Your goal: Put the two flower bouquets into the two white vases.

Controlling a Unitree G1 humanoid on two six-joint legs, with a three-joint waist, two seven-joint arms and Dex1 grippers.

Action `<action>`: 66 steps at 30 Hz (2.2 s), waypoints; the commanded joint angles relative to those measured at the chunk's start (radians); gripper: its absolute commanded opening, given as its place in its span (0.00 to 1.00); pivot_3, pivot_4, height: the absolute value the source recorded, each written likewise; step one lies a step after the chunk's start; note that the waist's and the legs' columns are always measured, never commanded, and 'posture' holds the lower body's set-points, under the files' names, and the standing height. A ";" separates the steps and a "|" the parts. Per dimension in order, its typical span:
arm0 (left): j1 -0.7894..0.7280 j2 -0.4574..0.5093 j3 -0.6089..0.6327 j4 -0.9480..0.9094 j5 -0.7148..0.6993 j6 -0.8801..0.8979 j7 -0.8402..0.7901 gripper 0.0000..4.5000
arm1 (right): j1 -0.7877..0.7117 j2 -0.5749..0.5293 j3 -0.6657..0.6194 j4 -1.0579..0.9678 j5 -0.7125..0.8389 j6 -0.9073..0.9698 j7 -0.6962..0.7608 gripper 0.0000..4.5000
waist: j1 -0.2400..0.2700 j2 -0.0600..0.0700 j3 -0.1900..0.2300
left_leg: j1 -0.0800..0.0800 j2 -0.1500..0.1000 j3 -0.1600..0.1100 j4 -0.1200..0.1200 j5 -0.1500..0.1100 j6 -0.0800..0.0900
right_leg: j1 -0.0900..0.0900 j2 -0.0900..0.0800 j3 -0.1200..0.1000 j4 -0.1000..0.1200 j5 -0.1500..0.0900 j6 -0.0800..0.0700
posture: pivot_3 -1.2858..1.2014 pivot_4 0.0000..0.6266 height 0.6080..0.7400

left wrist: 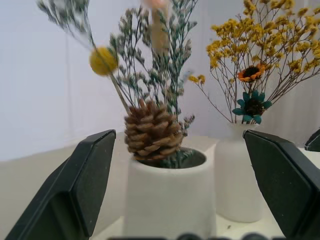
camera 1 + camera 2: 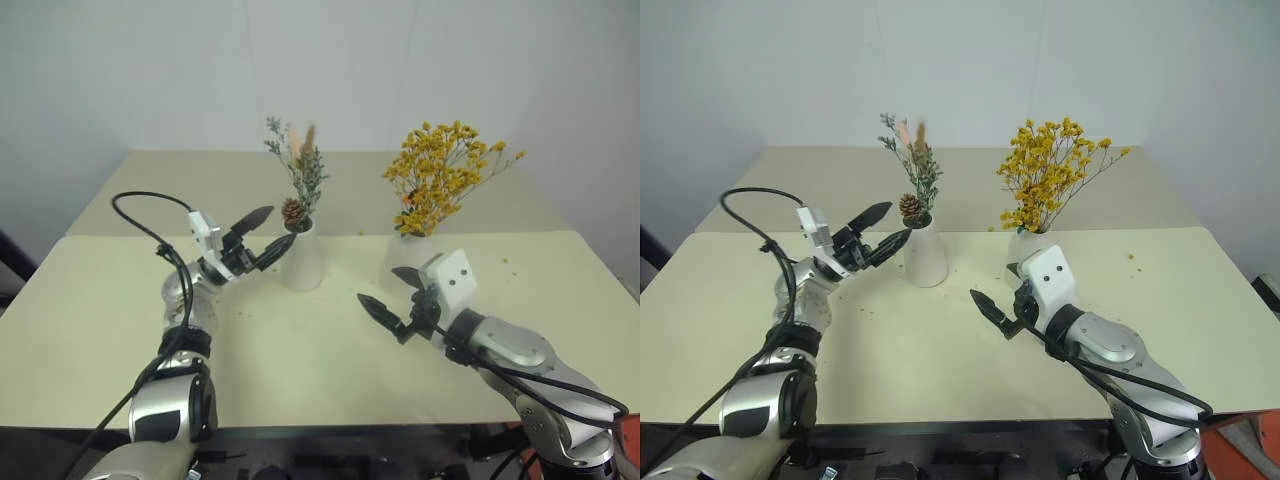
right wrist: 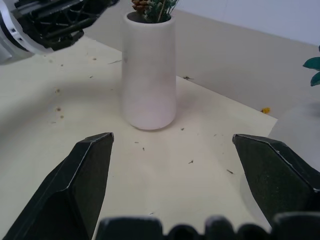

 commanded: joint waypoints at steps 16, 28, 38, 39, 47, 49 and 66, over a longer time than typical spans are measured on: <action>0.546 0.414 -0.040 -0.836 -0.065 0.333 0.070 0.99 | 0.254 -0.327 -0.486 0.015 0.183 -0.017 0.310 1.00 | 0.012 0.000 0.000 | 0.007 0.002 0.002 -0.001 0.000 0.000 | 0.005 0.000 0.001 -0.001 -0.001 0.000 | 0.52 0.24 1.00; 0.696 0.518 0.034 -0.944 -0.095 0.343 0.099 0.99 | 0.391 -0.470 -0.678 0.150 0.124 -0.089 0.452 1.00 | 0.011 0.000 0.000 | 0.014 0.004 0.004 -0.002 -0.001 0.001 | 0.014 0.001 0.001 -0.003 -0.006 0.006 | 0.52 0.24 1.00; 0.657 0.516 0.008 -0.913 -0.081 0.320 0.103 0.99 | 0.427 -0.476 -0.695 0.168 0.088 -0.123 0.477 1.00 | 0.012 0.000 0.000 | 0.015 0.005 0.004 -0.002 -0.001 0.001 | 0.016 0.002 0.000 -0.003 -0.006 0.006 | 0.52 0.24 1.00; 0.654 0.516 0.008 -0.909 -0.082 0.319 0.101 0.99 | 0.433 -0.476 -0.699 0.169 0.084 -0.126 0.479 1.00 | 0.012 0.000 0.000 | 0.015 0.005 0.004 -0.002 -0.001 0.001 | 0.016 0.002 0.000 -0.003 -0.006 0.006 | 0.52 0.24 1.00; 0.625 0.512 -0.002 -0.882 -0.078 0.310 0.093 0.99 | 0.452 -0.469 -0.714 0.168 0.067 -0.133 0.482 1.00 | 0.011 0.000 0.000 | 0.015 0.005 0.005 -0.002 -0.001 0.001 | 0.016 0.002 0.000 -0.003 -0.006 0.006 | 0.52 0.24 1.00; 0.618 0.511 -0.007 -0.872 -0.073 0.303 0.094 0.99 | 0.453 -0.468 -0.713 0.168 0.065 -0.135 0.481 1.00 | 0.012 0.000 0.000 | 0.015 0.005 0.005 -0.002 -0.001 0.001 | 0.016 0.002 0.000 -0.003 -0.006 0.006 | 0.52 0.24 1.00; 0.549 0.517 -0.038 -0.817 -0.059 0.281 0.091 0.99 | 0.502 -0.435 -0.716 0.148 0.044 -0.151 0.474 1.00 | 0.011 0.000 0.000 | 0.014 0.005 0.005 -0.002 -0.001 0.001 | 0.016 0.002 0.000 -0.004 -0.006 0.007 | 0.52 0.24 1.00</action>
